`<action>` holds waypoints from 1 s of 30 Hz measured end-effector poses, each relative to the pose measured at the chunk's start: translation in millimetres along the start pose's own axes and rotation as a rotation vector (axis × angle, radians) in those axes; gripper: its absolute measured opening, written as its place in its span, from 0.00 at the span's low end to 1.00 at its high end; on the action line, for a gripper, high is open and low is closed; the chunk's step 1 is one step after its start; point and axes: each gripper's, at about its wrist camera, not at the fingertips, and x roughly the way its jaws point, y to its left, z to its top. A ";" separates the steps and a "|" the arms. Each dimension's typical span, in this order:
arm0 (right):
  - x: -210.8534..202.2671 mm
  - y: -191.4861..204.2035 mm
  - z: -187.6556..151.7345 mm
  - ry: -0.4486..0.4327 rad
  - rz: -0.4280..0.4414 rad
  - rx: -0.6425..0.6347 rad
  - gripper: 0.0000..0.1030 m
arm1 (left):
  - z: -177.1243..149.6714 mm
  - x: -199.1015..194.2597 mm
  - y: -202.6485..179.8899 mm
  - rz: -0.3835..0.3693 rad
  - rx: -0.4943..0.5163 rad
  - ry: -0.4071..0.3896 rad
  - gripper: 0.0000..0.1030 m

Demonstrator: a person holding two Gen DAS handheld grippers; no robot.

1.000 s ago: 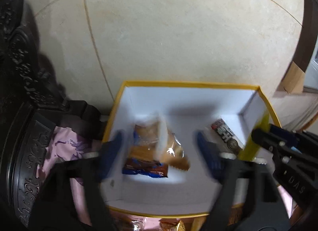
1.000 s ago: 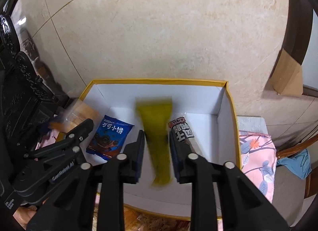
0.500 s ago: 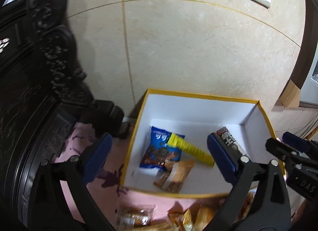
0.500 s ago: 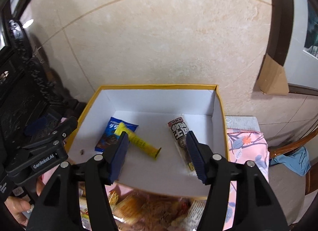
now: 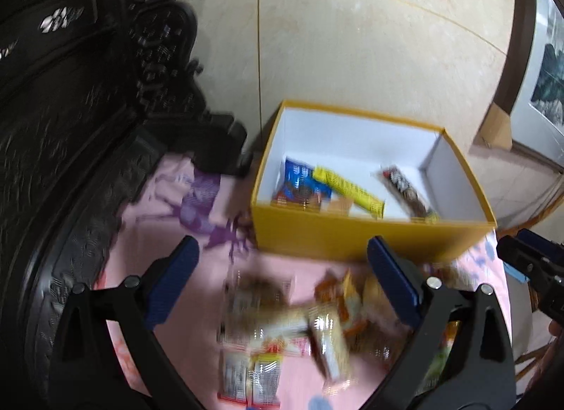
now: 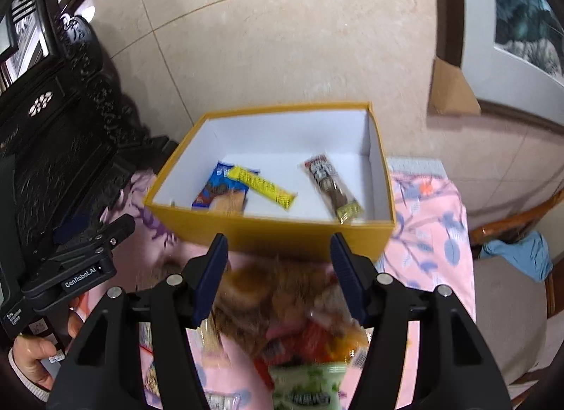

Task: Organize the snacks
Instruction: 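Return both tools over the pile toward the green bag and white candy bag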

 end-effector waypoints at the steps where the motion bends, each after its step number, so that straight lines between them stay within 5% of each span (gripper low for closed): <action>1: -2.7 -0.1 -10.5 0.010 0.002 0.001 0.59 | -10.6 -3.1 1.4 0.001 0.003 0.008 0.95; 17: 19.6 -2.0 -137.6 0.200 -0.026 -0.003 0.59 | -163.1 -18.6 14.0 0.003 0.081 0.177 0.95; 30: 42.9 1.2 -166.9 0.277 -0.056 -0.063 0.60 | -202.2 -8.8 13.8 -0.011 0.108 0.222 0.95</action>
